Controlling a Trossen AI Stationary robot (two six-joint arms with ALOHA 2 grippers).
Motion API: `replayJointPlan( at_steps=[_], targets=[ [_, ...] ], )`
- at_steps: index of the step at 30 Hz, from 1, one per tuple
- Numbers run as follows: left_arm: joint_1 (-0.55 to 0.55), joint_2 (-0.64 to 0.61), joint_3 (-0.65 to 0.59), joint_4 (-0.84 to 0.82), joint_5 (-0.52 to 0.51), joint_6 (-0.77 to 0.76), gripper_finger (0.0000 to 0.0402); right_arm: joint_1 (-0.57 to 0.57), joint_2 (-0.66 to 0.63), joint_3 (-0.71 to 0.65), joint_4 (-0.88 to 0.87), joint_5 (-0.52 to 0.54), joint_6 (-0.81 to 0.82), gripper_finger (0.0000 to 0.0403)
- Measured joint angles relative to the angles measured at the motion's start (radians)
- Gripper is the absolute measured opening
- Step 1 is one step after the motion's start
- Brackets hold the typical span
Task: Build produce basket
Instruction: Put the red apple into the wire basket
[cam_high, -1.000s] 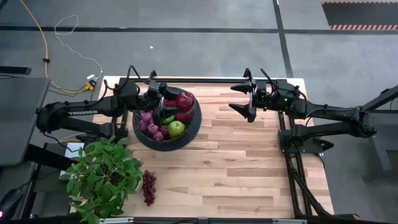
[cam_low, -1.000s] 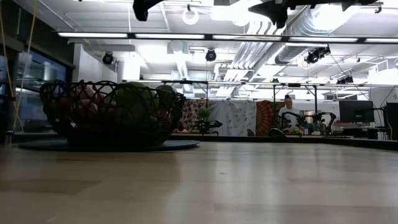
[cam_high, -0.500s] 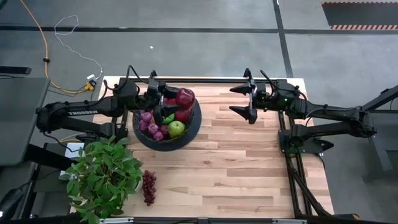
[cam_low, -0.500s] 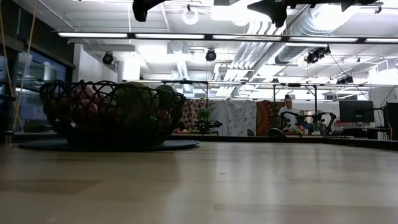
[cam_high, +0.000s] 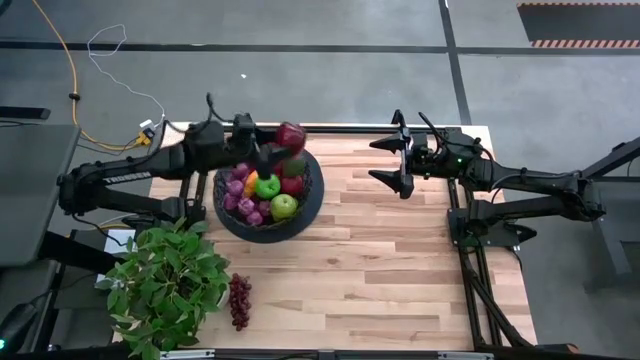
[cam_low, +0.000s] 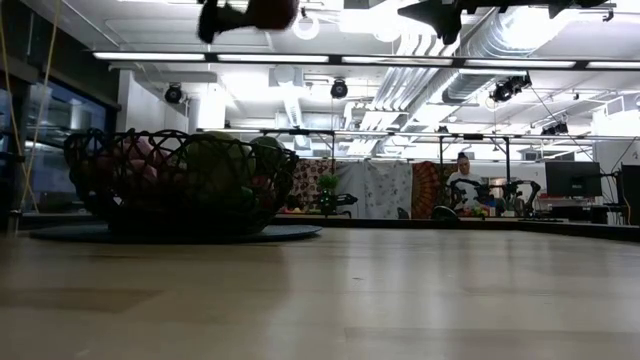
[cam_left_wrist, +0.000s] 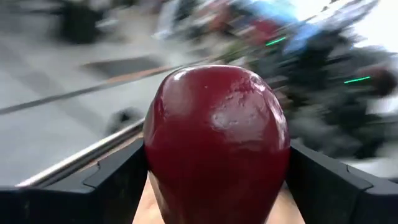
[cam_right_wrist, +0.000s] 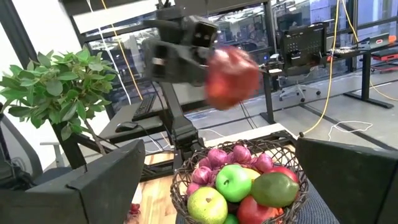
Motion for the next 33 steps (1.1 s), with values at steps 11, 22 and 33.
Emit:
replayJointPlan(
  at_steps=[11, 22, 33],
  targets=[
    [0.227, 0.161, 0.132, -0.706, -0.19, -0.119, 0.0326, 0.0, 0.0, 0.0, -0.011, 0.014, 0.0, 0.0397],
    [0.32, 0.356, 0.132, -0.733, -0.218, -0.152, 0.0326, 0.0, 0.0, 0.0, -0.036, 0.014, 0.051, 0.0397],
    [0.319, 0.398, 0.132, -0.732, -0.224, -0.117, 0.0326, 0.0, 0.0, 0.0, -0.038, 0.014, 0.054, 0.0397]
  ],
)
